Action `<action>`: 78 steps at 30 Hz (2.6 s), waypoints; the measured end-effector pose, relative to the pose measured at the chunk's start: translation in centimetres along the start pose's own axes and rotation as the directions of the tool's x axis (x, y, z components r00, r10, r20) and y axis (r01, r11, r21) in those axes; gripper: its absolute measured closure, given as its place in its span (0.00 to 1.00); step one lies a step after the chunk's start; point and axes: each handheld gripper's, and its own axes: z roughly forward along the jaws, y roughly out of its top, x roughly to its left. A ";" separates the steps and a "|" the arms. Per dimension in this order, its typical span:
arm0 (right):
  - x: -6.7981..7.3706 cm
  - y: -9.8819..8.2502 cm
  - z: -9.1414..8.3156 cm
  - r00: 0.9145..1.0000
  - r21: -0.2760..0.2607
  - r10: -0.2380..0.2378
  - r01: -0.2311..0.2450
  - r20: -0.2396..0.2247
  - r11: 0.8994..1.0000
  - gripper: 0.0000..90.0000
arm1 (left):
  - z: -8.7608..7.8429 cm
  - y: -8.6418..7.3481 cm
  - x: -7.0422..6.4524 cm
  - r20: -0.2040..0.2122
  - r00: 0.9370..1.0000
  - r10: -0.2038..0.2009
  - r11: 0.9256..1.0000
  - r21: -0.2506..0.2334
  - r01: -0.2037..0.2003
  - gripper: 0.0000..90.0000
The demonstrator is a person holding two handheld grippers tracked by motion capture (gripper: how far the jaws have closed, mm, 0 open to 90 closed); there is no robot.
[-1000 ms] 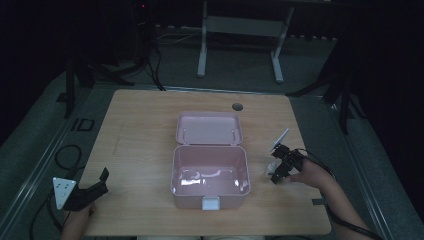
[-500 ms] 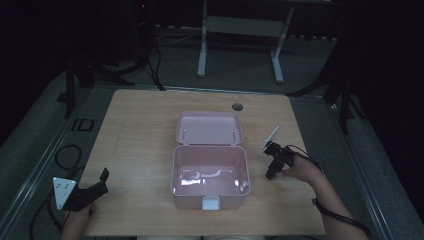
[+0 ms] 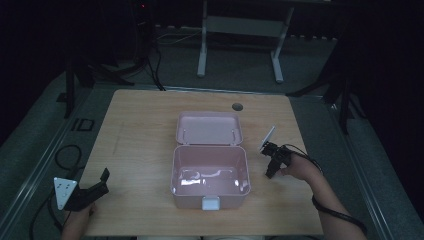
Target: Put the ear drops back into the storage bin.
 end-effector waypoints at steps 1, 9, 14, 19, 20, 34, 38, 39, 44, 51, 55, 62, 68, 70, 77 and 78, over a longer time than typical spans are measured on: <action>0.1 -0.1 -0.1 1.000 0.000 -0.010 0.010 0.003 1.000 0.66 | 0.0 0.0 0.0 0.001 1.000 0.002 1.000 0.000 -0.002 0.00; 0.8 -0.9 -0.9 0.984 -0.004 -0.174 0.174 0.040 0.985 0.66 | 0.0 0.0 0.0 0.001 1.000 0.003 1.000 0.001 -0.003 0.00; 1.2 -1.7 -1.3 0.961 -0.006 -0.270 0.271 0.060 0.963 0.66 | 0.0 0.0 0.0 0.002 1.000 -0.005 1.000 0.000 0.005 0.00; 1.9 -2.4 -1.7 0.932 0.000 -0.357 0.358 0.069 0.934 0.66 | 0.0 0.0 0.0 0.001 1.000 -0.004 1.000 0.001 0.004 0.00; 2.1 -2.5 -1.9 0.923 0.000 -0.378 0.379 0.076 0.925 0.66 | 0.0 0.0 0.0 0.001 1.000 -0.005 1.000 0.001 0.005 0.00; 5.2 -3.9 -2.6 0.770 0.056 -0.632 0.630 0.087 0.775 0.66 | 0.0 0.0 0.0 0.003 1.000 -0.007 1.000 0.002 0.007 0.00; 5.9 -3.9 -2.7 0.741 0.069 -0.666 0.662 0.085 0.746 0.66 | 0.1 0.0 0.1 0.003 1.000 -0.009 1.000 0.003 0.009 0.00; 6.0 -3.9 -2.8 0.733 0.069 -0.674 0.671 0.090 0.738 0.66 | 0.1 0.0 0.1 0.004 1.000 -0.009 1.000 0.003 0.009 0.00; 6.4 -4.0 -3.5 0.707 0.054 -0.701 0.699 0.095 0.713 0.66 | 0.1 0.0 0.1 0.004 1.000 -0.009 1.000 0.002 0.009 0.00; 7.2 -4.0 -4.9 0.697 0.097 -0.712 0.705 0.088 0.703 0.66 | 0.0 0.0 0.1 0.003 1.000 -0.009 1.000 0.002 0.009 0.00; 7.7 -3.9 -6.2 0.708 0.090 -0.701 0.695 0.083 0.713 0.66 | 0.1 0.0 0.1 0.003 1.000 -0.008 1.000 0.003 0.008 0.00; 8.7 -3.8 -8.2 0.703 0.083 -0.706 0.701 0.091 0.709 0.66 | 0.1 0.0 0.1 0.002 1.000 -0.009 1.000 0.003 0.009 0.00; 9.3 -3.7 -9.4 0.698 0.090 -0.710 0.704 0.093 0.704 0.66 | 0.1 0.0 0.1 0.002 1.000 -0.010 1.000 0.004 0.010 0.00; 9.8 -3.6 -10.5 0.689 0.084 -0.718 0.713 0.104 0.696 0.66 | 0.1 0.0 0.1 0.001 1.000 -0.010 1.000 0.003 0.010 0.00; 10.7 -3.0 -12.6 0.677 0.085 -0.726 0.721 0.120 0.687 0.66 | 0.1 0.0 0.1 0.001 1.000 -0.010 1.000 0.003 0.010 0.00; 11.0 -2.8 -13.0 0.677 0.087 -0.725 0.721 0.127 0.688 0.66 | 0.1 0.0 0.1 0.001 1.000 -0.009 1.000 0.003 0.009 0.00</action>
